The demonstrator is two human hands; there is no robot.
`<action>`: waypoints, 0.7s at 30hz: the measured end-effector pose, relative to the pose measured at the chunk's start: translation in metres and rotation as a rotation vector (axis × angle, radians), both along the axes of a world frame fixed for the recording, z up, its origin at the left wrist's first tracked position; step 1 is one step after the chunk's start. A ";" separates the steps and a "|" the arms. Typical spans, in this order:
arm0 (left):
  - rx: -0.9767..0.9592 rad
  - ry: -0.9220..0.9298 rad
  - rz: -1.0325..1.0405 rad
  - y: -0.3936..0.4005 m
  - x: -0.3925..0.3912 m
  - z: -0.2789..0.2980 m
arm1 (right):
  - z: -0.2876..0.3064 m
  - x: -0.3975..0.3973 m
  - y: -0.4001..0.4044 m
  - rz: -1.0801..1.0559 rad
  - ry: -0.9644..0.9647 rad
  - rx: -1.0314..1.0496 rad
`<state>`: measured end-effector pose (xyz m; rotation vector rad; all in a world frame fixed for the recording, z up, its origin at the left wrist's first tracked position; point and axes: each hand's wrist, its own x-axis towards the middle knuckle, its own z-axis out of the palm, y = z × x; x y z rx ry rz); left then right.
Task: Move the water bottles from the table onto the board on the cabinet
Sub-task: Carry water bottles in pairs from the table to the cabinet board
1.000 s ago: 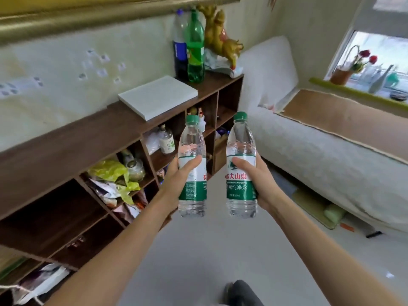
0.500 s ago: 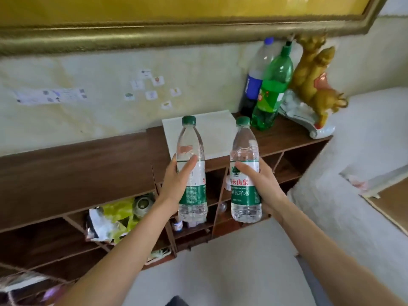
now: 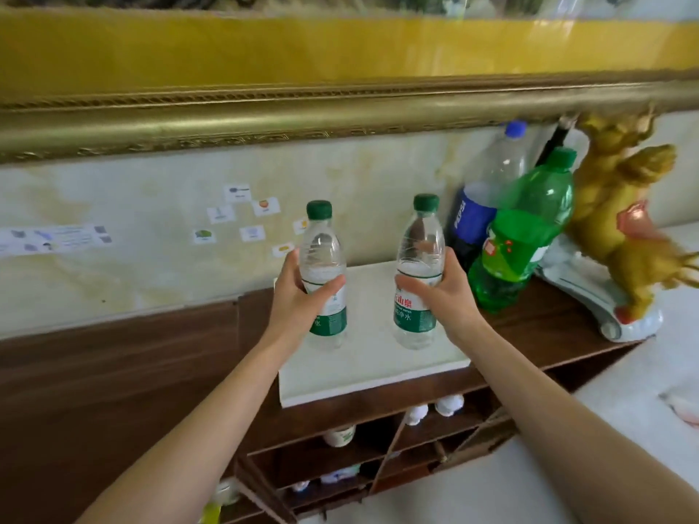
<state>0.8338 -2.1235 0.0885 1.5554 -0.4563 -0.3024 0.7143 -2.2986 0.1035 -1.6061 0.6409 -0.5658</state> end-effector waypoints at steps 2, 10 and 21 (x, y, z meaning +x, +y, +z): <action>0.009 -0.023 0.009 -0.019 0.012 0.002 | 0.001 0.017 -0.022 -0.005 0.007 -0.031; 0.043 -0.085 0.048 -0.085 0.048 -0.011 | -0.002 0.063 -0.083 0.089 0.028 -0.105; 0.097 -0.063 0.075 -0.115 0.054 -0.033 | -0.024 0.094 -0.117 0.283 0.051 -0.174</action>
